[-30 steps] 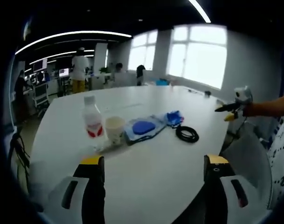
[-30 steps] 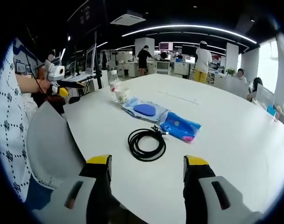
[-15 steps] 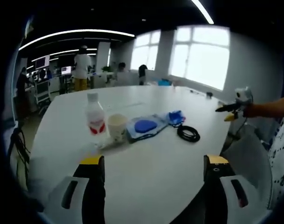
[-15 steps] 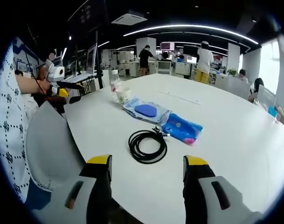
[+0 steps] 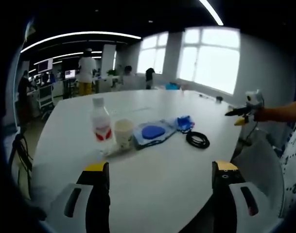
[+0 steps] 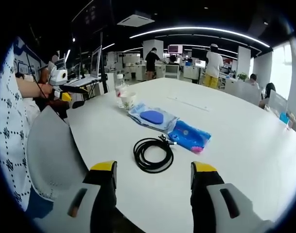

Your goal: Arrange the tabletop items into an orderly group along one side of the table until the central work area is clear of visible clutter.

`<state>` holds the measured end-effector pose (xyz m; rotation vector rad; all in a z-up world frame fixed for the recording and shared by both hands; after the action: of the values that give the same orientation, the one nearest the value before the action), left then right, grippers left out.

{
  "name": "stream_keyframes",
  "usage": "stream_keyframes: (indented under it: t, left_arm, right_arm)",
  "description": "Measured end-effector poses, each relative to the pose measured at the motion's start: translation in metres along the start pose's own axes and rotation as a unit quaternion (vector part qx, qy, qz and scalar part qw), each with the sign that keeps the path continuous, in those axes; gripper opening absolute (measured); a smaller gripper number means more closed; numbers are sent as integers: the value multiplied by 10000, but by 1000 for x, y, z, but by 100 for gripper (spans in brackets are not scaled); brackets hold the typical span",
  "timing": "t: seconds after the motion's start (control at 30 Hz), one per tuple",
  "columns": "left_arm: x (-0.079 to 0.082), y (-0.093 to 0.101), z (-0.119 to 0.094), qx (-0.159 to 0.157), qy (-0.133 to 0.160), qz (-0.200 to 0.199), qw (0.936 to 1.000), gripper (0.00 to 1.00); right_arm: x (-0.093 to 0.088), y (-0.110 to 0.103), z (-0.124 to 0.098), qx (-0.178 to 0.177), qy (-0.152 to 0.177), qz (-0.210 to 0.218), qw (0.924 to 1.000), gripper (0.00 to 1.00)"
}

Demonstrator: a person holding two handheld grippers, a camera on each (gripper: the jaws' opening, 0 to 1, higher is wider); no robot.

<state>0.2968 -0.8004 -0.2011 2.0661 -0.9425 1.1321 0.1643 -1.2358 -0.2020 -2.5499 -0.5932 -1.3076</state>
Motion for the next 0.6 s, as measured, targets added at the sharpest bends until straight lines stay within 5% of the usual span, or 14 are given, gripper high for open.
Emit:
stream_keyframes:
  t: [0.6]
  left_arm:
    - [4, -1, -1, 16, 55, 23, 10000, 83]
  right_arm:
    - [-1, -2, -1, 24, 12, 10, 10000, 59]
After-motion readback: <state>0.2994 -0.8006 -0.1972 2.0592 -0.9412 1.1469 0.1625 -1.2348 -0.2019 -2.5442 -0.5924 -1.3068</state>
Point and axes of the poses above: the point that each gripper's makers call its tool centre point, and the gripper's own axes: z roughly forward along the fingers, y roughly to its right, x roughly out of its top, the point moved 7 cm from there along -z, roughly backward along the fingers, and after that the axes turned 4 degrees about -y, right-handed, at the moved point
